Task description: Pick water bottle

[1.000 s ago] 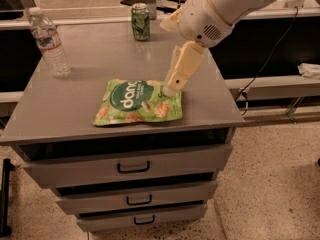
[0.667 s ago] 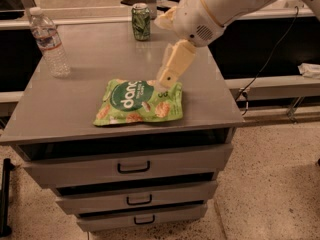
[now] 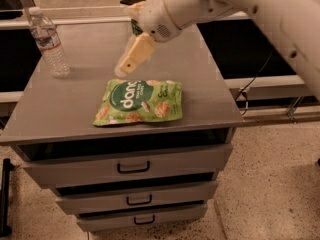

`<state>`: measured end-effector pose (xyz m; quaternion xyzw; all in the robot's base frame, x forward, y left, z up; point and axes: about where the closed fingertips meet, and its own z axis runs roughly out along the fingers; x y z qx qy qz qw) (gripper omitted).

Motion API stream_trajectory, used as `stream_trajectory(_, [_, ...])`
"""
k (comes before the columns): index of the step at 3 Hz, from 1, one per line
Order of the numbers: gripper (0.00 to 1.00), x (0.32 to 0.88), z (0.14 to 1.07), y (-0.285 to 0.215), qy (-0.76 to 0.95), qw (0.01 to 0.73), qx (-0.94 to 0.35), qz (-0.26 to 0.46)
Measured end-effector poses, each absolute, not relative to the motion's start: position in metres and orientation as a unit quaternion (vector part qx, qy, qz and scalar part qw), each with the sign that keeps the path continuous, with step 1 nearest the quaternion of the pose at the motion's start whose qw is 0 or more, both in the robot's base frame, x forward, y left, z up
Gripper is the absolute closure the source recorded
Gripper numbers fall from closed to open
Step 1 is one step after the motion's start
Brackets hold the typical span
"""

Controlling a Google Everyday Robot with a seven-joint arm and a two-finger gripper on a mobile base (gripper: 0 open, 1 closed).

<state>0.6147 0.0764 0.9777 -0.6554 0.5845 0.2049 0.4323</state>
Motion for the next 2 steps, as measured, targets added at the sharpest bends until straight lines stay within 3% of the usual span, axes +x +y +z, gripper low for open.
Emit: stream_trajectory(2, [0.0, 0.689, 0.981, 0.179, 0.528, 0.5, -0.627, 0.279])
